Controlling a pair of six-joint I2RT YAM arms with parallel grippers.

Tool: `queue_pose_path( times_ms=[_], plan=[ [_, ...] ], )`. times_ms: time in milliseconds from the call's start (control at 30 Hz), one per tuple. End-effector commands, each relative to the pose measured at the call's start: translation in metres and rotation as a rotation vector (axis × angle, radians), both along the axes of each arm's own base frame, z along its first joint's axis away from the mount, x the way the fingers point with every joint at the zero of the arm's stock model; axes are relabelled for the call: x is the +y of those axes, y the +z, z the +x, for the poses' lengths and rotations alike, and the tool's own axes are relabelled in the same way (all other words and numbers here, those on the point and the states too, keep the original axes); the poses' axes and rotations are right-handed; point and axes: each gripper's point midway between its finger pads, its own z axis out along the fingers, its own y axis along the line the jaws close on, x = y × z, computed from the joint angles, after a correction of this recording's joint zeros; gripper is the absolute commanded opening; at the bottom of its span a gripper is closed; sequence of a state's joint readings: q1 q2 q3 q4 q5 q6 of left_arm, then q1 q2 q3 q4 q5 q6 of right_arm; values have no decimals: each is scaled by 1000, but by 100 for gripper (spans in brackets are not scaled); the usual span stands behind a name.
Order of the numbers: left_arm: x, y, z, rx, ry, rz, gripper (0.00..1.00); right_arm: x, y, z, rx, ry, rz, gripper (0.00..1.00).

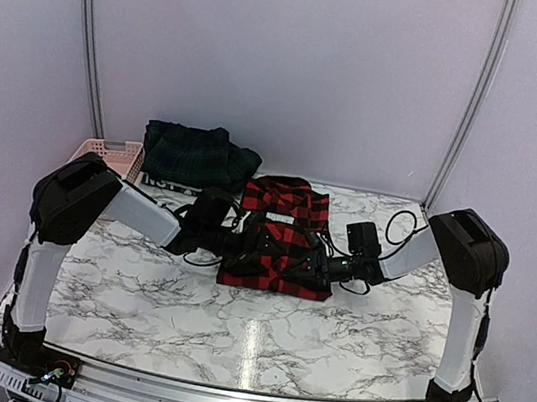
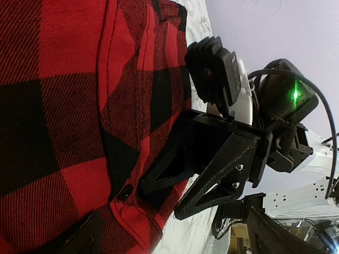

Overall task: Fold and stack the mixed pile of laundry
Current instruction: Smooth out the 2/3-rectangle-folded T-shirt at the center of the board.

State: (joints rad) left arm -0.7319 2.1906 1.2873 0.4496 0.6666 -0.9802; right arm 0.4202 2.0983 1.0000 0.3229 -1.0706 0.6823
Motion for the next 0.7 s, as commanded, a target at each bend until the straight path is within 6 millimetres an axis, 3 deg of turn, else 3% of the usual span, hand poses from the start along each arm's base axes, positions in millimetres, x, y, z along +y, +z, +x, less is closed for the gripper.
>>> queue_pose_path(
  times_ms=[0,167,300,367,467,567,667],
  plan=[
    [35,-62,-33,181,66,152,99,-14,-40,-30,127,-17,-73,38],
    [34,-23,-41,116,36,106,99,-10,7,-42,35,52,-77,39],
    [37,21,-21,12,45,68,99,-17,68,-7,-98,9,-30,41],
    [34,36,-9,-20,45,46,99,-21,88,14,-135,-24,-7,41],
    [25,48,14,-60,47,26,99,-21,94,42,-163,-52,2,41],
    [19,43,41,-67,68,20,99,-14,80,64,-154,-59,0,40],
    [15,26,68,-62,95,27,99,-7,60,83,-133,-65,-1,39]
  ],
)
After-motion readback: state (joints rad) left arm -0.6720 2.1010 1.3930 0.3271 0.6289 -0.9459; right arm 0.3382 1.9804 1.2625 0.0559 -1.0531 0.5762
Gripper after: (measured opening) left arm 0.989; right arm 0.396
